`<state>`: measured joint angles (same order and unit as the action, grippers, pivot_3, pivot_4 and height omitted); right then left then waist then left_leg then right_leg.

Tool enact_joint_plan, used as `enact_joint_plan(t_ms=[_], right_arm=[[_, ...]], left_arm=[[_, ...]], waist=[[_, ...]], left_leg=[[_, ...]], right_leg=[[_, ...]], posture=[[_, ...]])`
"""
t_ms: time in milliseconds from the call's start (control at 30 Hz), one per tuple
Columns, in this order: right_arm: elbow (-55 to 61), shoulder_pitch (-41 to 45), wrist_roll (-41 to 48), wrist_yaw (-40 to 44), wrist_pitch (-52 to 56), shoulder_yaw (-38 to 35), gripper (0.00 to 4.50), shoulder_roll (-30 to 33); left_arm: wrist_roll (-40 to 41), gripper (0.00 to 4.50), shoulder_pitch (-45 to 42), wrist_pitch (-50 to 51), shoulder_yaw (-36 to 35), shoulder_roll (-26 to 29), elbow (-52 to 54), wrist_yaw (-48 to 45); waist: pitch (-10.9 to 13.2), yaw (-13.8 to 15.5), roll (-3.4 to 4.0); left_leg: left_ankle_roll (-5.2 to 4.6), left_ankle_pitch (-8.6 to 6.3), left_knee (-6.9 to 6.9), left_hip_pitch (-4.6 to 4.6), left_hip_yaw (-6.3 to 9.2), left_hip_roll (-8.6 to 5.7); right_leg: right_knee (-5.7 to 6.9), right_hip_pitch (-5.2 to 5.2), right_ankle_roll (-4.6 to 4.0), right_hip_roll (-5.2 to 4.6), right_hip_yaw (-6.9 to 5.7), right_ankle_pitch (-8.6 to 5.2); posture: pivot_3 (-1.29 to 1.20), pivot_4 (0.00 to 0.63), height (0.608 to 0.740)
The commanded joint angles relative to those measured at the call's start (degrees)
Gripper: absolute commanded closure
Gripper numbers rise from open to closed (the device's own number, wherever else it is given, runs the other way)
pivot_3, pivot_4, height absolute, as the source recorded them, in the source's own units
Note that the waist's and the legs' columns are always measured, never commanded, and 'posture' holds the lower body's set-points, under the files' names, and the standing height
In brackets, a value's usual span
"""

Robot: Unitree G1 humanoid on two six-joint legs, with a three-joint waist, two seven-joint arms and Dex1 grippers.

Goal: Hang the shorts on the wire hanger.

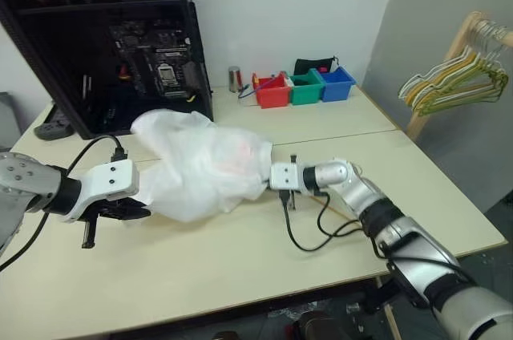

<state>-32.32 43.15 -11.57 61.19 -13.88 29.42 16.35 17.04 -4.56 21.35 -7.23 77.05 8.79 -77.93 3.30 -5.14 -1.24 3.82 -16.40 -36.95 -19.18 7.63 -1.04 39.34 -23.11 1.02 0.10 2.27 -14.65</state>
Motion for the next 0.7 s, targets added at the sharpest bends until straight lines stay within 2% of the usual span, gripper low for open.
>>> enact_joint_plan(t_ms=[33, 67, 100, 233, 533, 633, 700], right_arm=[[10.5, -1.4, 1.0, 4.5, 6.4, -0.1, 4.5, 2.5], [12.4, -2.6, 0.5, 5.6, 8.1, 0.5, 4.5, 3.6], [14.2, -3.7, 0.1, 6.8, 9.0, 1.1, 4.5, 4.7], [20.9, -8.8, -0.7, 9.7, 12.6, 2.6, 4.5, 9.2], [29.7, -14.9, -0.2, 7.3, 19.5, 0.4, 4.5, 13.8], [32.8, -17.8, -0.4, 6.3, 20.8, 0.0, 4.5, 15.3], [33.4, -18.4, -0.6, 5.5, 21.8, 0.1, 4.5, 15.1]], left_arm=[[-0.5, 4.45, 5.6, 0.4, -4.0, 1.1, 6.9, -0.8], [-1.4, 4.45, 8.4, -0.5, -4.3, 1.1, 8.4, -1.3], [-2.3, 4.45, 10.6, -1.3, -4.3, 1.0, 9.6, -1.4], [-8.2, 4.45, 19.1, -6.3, -2.0, 0.2, 11.6, 0.3], [-9.5, 4.45, 26.6, -11.7, -5.3, -0.7, 9.5, -2.1], [-9.6, 4.45, 28.6, -13.3, -3.6, -1.2, 10.8, -3.2], [-10.2, 4.45, 27.0, -13.5, -1.9, -1.9, 10.2, -2.0]], waist=[[0.3, 0.8, 0.39], [0.3, 1.3, 0.47], [0.2, 1.8, 0.5], [0.2, 3.2, 0.38], [0.1, 3.4, 0.34], [0.1, 3.5, 0.26], [0.1, 3.4, 0.22]], left_leg=[[0.0, 0.0, 0.06, 0.37, -0.07, 0.02], [0.0, 0.0, 0.08, 0.75, -0.02, 0.07], [0.0, 0.0, 0.17, 1.02, -0.1, 0.11], [0.02, -0.02, 0.27, 1.0, -0.21, 0.41], [-0.04, -0.1, 0.27, 0.89, -0.74, 0.7], [-0.04, -0.1, 0.25, 0.94, -0.83, 0.71], [-0.03, -0.1, 0.25, 1.04, -0.97, 0.71]], right_leg=[[0.0, 0.35, -0.04, 0.02, 0.02, -0.04], [-0.05, 0.83, -0.48, 0.02, 0.03, -0.31], [-0.06, 1.01, -0.55, 0.02, 0.04, -0.35], [-0.29, 1.05, -0.58, 0.27, 0.05, -0.36], [-0.3, 0.89, -0.64, 0.42, 0.05, -0.39], [-0.32, 0.9, -0.73, 0.42, 0.08, -0.45], [-0.35, 0.96, -0.72, 0.41, 0.17, -0.45]], posture=[[0.07, 0.0, 0.74], [0.07, 0.0, 0.74], [0.07, 0.0, 0.74], [0.06, 0.0, 0.74], [0.04, 0.0, 0.74], [0.03, 0.0, 0.74], [0.02, 0.0, 0.74]])
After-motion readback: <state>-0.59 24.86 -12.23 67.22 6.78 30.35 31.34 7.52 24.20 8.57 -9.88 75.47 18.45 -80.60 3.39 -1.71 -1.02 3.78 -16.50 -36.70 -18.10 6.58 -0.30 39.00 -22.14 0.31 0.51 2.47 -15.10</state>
